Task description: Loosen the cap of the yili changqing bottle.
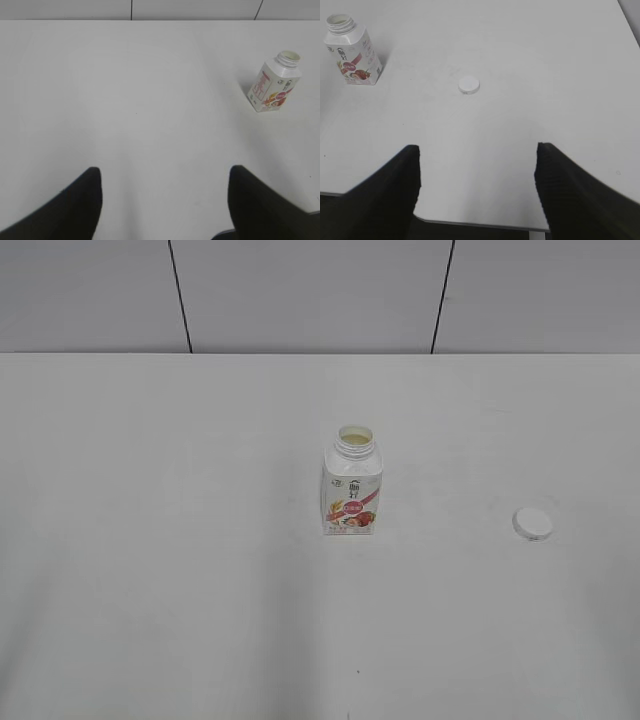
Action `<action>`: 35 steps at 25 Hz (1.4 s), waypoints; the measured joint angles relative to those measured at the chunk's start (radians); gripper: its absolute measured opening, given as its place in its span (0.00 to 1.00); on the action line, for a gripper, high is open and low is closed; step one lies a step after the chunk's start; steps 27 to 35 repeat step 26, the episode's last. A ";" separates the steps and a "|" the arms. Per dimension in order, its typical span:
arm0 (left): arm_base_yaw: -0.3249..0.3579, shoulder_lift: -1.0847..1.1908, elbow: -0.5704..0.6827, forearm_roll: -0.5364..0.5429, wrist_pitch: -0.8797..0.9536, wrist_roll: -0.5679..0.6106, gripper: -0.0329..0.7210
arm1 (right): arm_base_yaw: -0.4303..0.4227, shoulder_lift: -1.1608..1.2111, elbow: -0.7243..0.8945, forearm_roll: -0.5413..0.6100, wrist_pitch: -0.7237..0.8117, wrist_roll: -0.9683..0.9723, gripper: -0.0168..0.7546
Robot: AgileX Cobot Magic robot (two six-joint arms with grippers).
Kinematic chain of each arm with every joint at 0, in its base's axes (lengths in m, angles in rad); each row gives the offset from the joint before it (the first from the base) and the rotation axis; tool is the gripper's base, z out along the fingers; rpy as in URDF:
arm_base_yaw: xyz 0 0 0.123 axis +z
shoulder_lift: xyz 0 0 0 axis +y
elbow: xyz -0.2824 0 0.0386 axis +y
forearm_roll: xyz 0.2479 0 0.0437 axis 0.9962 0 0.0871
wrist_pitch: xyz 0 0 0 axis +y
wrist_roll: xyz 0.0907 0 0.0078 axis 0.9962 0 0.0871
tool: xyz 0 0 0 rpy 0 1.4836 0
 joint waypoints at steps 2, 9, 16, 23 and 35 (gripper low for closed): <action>0.000 0.000 0.000 0.001 0.000 0.000 0.68 | 0.000 0.000 0.000 0.000 0.000 0.001 0.75; 0.000 0.000 0.000 0.002 -0.001 0.000 0.65 | 0.000 0.000 0.000 -0.004 -0.001 0.001 0.75; 0.000 0.000 0.000 0.002 -0.001 0.000 0.62 | 0.000 0.000 0.000 -0.017 -0.001 0.001 0.75; 0.000 0.000 0.000 0.003 -0.001 0.000 0.61 | 0.000 0.000 0.000 -0.017 -0.001 0.001 0.75; 0.000 0.000 0.000 0.003 -0.001 0.000 0.59 | 0.000 0.000 0.000 -0.017 -0.001 0.001 0.75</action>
